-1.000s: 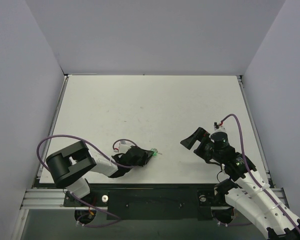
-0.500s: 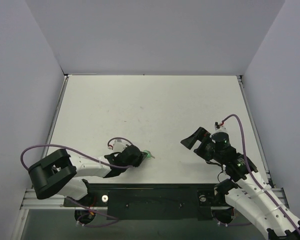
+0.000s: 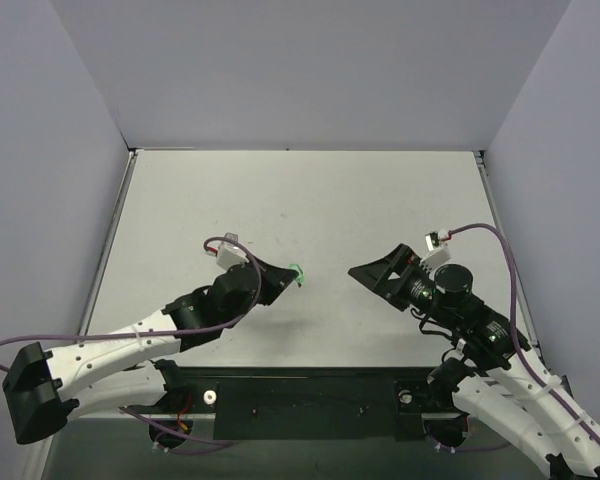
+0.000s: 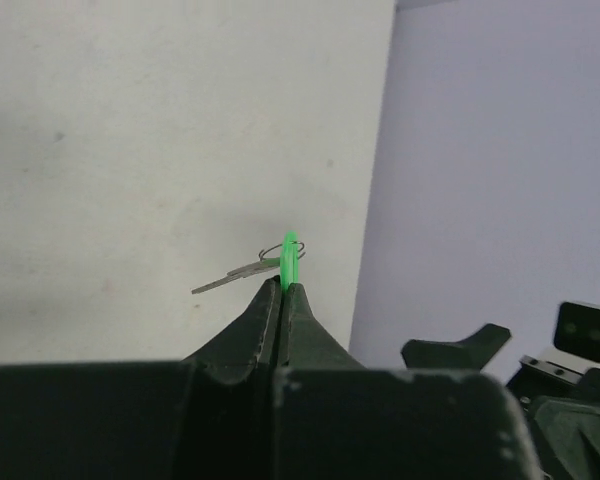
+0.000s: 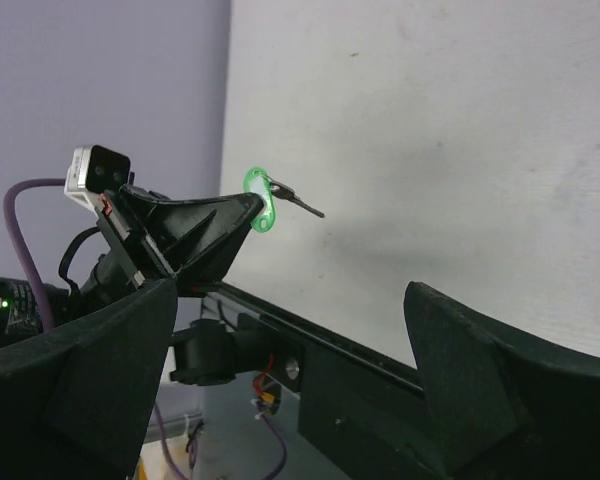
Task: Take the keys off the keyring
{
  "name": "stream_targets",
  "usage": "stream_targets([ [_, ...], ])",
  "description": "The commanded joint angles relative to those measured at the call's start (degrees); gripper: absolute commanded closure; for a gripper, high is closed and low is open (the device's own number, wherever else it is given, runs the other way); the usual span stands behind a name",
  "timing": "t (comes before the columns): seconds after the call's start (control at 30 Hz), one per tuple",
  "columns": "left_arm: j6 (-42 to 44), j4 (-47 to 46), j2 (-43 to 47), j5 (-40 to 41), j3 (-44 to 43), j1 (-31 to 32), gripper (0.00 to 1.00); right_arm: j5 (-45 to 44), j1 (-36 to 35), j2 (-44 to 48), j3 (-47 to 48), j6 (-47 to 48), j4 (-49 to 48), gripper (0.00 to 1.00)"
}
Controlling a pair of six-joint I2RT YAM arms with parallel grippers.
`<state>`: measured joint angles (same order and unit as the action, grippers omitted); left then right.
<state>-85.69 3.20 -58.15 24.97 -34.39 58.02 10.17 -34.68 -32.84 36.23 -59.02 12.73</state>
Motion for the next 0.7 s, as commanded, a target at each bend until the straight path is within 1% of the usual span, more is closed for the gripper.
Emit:
stream_targets([
  [0.0, 13.69, 8.03, 4.79, -0.71, -10.85, -0.19, 1.00, -2.78, -5.22, 0.93, 2.80, -4.95, -16.29, 0.09],
  [0.1, 18.17, 7.53, 7.08, -4.04, -15.16, -0.19, 1.00, -4.20, -9.96, -0.37, 3.93, -5.40, -25.71, 0.09],
  [0.13, 19.67, 4.21, 7.35, -8.14, -15.70, -0.19, 1.00, -4.28, -11.45, -0.90, 5.24, -5.23, -27.22, 0.09],
  [0.17, 24.21, 1.22, 7.44, -10.19, -17.45, -0.19, 1.00, -4.02, -12.34, -2.13, 5.95, -4.61, -30.02, 0.09],
  [0.2, 25.56, 1.11, 7.18, -13.25, -18.59, -0.01, 1.00, -3.94, -13.91, -3.18, 7.18, -4.00, -31.26, 0.09],
  [0.23, 26.44, 3.11, 6.39, -14.06, -21.83, 0.16, 1.00, -3.67, -14.71, -3.46, 7.80, -2.77, -34.32, 0.09],
  [0.33, 26.63, 7.16, 4.98, -15.47, -27.65, 0.95, 1.00, -4.37, -17.78, -3.64, 9.73, 1.18, -39.09, 0.09],
  [0.4, 25.23, 5.51, 5.24, -17.05, -29.06, 1.48, 1.00, -4.03, -18.32, -3.55, 10.26, 3.03, -42.25, 0.08],
  [0.43, 24.70, 2.63, 5.24, -18.19, -29.07, 1.74, 1.00, -3.50, -18.32, -3.55, 10.53, 3.56, -43.83, 0.08],
  [0.5, 23.38, -0.28, 4.72, -21.01, -30.03, 2.36, 1.00, -2.27, -18.41, -3.63, 11.23, 4.88, -45.76, 0.08],
  [0.57, 23.02, -2.14, 3.57, -24.43, -31.96, 3.50, 1.00, -0.78, -18.41, -3.72, 12.02, 5.67, -47.97, 0.08],
  [0.67, 22.76, -2.32, 1.82, -24.97, -35.47, 5.17, 1.00, 0.89, -18.41, -3.46, 13.34, 6.55, -50.95, 0.08],
])
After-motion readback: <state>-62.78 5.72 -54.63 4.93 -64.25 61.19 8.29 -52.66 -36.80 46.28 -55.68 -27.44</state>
